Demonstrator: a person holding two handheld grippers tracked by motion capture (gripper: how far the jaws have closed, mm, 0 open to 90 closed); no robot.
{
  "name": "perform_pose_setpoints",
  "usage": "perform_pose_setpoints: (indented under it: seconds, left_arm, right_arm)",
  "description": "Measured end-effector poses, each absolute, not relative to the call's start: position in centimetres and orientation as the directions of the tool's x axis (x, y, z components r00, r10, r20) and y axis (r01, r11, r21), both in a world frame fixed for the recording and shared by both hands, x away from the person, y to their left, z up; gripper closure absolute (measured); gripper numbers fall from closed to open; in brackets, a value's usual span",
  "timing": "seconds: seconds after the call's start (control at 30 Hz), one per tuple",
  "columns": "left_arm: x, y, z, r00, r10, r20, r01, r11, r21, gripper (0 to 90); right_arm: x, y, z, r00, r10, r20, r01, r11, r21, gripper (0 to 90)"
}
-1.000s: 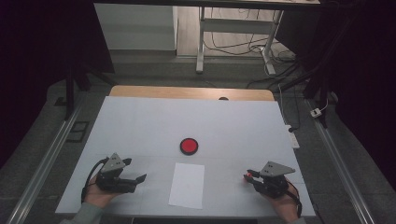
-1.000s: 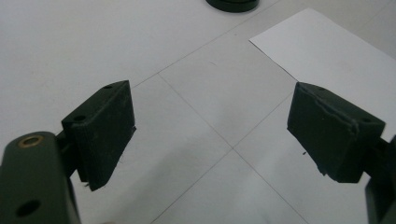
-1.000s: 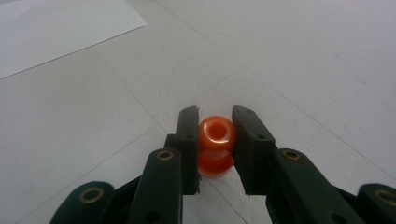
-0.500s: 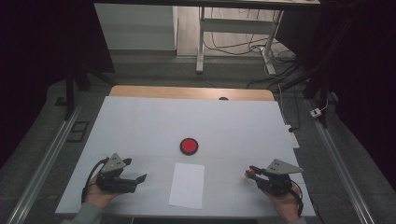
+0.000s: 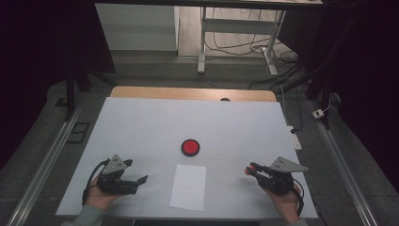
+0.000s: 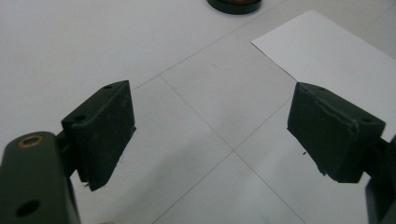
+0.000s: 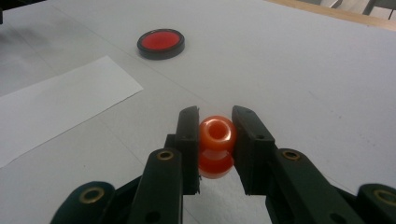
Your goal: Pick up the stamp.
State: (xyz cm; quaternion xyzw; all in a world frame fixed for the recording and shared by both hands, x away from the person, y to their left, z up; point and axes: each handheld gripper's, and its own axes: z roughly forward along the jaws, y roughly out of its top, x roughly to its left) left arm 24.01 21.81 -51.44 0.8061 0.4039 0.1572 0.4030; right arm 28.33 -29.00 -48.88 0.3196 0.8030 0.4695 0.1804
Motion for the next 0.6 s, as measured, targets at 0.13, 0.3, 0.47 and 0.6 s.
perform_pose_setpoints:
  seconds: [0.13, 0.3, 0.47, 0.6]
  left_arm:
    - [24.05, 21.77, -51.48, 0.625, 0.777, -0.073, 0.526, -0.350, 0.776, 14.8]
    - [24.03, 21.77, -51.49, 0.626, 0.776, -0.074, 0.525, -0.350, 0.776, 14.8]
    - [24.04, 21.74, -51.50, 0.627, 0.776, -0.074, 0.525, -0.350, 0.776, 14.8]
    - [24.07, 21.73, -51.51, 0.625, 0.777, -0.073, 0.526, -0.351, 0.775, 14.8]
  right_arm:
    - [28.45, -28.75, -48.76, -0.731, 0.683, 0.013, 0.340, 0.347, 0.874, 71.8]
    - [28.51, -28.47, -48.62, -0.729, 0.685, 0.009, 0.331, 0.341, 0.880, 71.8]
    - [28.49, -28.31, -48.44, -0.729, 0.685, 0.005, 0.322, 0.336, 0.885, 71.8]
    - [28.49, -28.20, -48.32, -0.731, 0.682, 0.008, 0.313, 0.325, 0.892, 71.8]
